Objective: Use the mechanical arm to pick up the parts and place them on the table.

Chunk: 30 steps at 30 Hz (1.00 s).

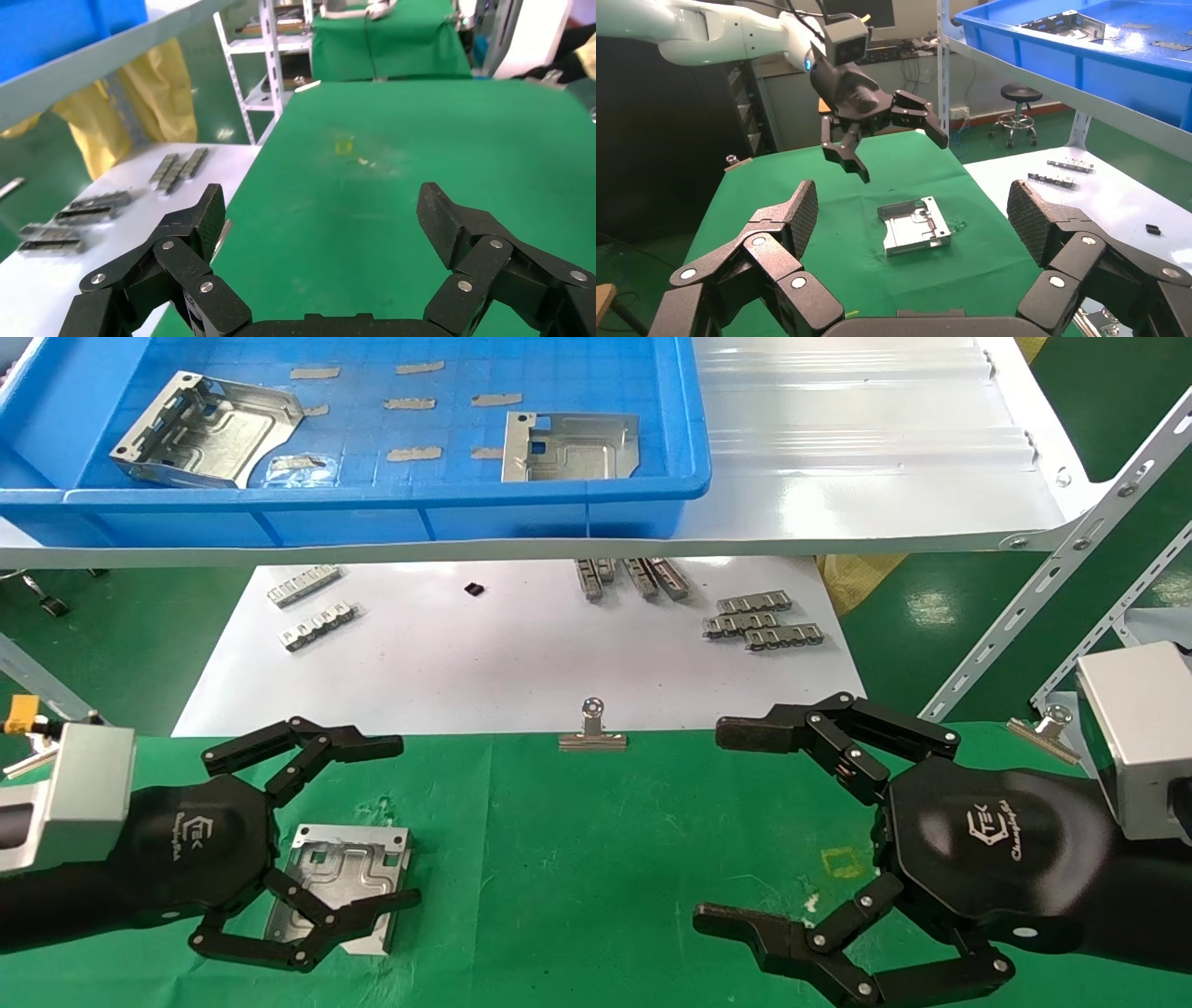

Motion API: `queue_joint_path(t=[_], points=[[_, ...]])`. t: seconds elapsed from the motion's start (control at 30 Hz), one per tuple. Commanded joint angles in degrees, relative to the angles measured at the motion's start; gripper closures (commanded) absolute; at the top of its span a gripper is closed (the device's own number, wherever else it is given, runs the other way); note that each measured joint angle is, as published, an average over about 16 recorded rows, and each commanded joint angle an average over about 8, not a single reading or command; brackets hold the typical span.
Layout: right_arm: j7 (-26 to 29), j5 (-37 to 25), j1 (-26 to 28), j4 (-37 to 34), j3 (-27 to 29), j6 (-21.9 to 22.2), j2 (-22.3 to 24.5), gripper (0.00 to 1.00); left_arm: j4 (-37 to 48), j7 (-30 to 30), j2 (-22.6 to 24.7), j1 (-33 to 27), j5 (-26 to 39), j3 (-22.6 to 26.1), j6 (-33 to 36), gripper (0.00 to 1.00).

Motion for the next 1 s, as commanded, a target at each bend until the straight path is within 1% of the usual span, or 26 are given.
queue_joint_path(t=[0.03,1.0], points=[[0.0,0.0,0.0,0.0,0.0,0.0,0.0,0.0,-0.92,-1.51,0.11,0.34,0.24,-1.1,0.23,0.0],[0.0,0.0,0.0,0.0,0.0,0.0,0.0,0.0,-14.21,-23.21,1.67,5.21,3.64,-16.84,3.58,0.0]])
